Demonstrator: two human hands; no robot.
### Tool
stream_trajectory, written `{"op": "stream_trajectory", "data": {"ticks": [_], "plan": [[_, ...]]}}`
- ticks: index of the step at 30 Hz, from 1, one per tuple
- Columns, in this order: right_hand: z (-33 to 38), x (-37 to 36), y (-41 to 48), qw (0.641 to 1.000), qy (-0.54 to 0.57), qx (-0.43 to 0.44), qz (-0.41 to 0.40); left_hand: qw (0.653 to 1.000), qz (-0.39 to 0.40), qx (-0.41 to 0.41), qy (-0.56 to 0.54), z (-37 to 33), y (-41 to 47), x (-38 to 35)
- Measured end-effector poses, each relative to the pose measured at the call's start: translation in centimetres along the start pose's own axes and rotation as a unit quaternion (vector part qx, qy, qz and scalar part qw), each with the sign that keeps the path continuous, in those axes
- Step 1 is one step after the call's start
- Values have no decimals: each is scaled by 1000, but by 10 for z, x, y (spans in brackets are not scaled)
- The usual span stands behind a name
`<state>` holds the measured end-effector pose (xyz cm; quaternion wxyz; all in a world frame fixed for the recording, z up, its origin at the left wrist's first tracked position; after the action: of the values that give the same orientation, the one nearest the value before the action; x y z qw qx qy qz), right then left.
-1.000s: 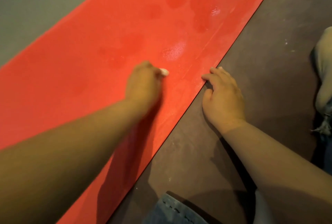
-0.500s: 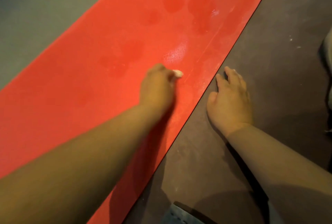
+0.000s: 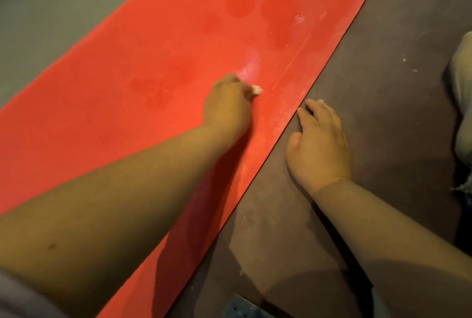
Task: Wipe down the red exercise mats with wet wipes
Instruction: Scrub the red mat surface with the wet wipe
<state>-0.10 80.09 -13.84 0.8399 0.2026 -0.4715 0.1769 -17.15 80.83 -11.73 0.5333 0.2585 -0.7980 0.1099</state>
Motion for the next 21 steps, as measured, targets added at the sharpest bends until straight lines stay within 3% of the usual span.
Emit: {"op": "stream_trajectory", "data": {"ticks": [2, 4, 6, 9, 10, 12, 14, 17, 19, 21], "plan": [[0, 2, 1, 1000, -1, 0, -2, 992, 57, -109, -18, -24, -28, -1], [0, 4, 1, 1000, 1, -5, 0, 985, 73, -158, -4, -17, -29, 7], [0, 4, 0, 1000, 7, -4, 1, 993, 35, -101, 39, 14, -5, 17], [1, 2, 0, 1000, 8, 1, -3, 993, -59, 86, 59, 64, 18, 33], [1, 2, 1, 1000, 9, 3, -5, 991, -67, 109, 44, 61, 13, 31], [1, 3, 2, 1000, 11, 7, -14, 997, -30, 67, 3, 32, -11, 17], [1, 4, 2, 999, 19, 9, -25, 999, 27, -34, -30, -2, -40, 7], [1, 7, 0, 998, 35, 17, -43, 984, 97, -147, -2, -18, -72, 13], [6, 12, 1, 995, 61, 46, -59, 979, 120, -164, 18, -10, -87, 24], [18, 14, -2, 989, 93, 102, -59, 981, 145, -123, -27, 3, -102, 33]]}}
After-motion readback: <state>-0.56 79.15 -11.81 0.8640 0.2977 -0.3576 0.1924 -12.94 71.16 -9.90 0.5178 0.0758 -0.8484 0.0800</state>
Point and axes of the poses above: each hand's wrist, its own y-axis towards the middle knuckle, its own x-axis out of the back of the hand, z = x × y, the point moved 5 cm from there along y, towards the middle knuckle, and after that the axes turned 13 degrees about x, right-handed, at the moved point
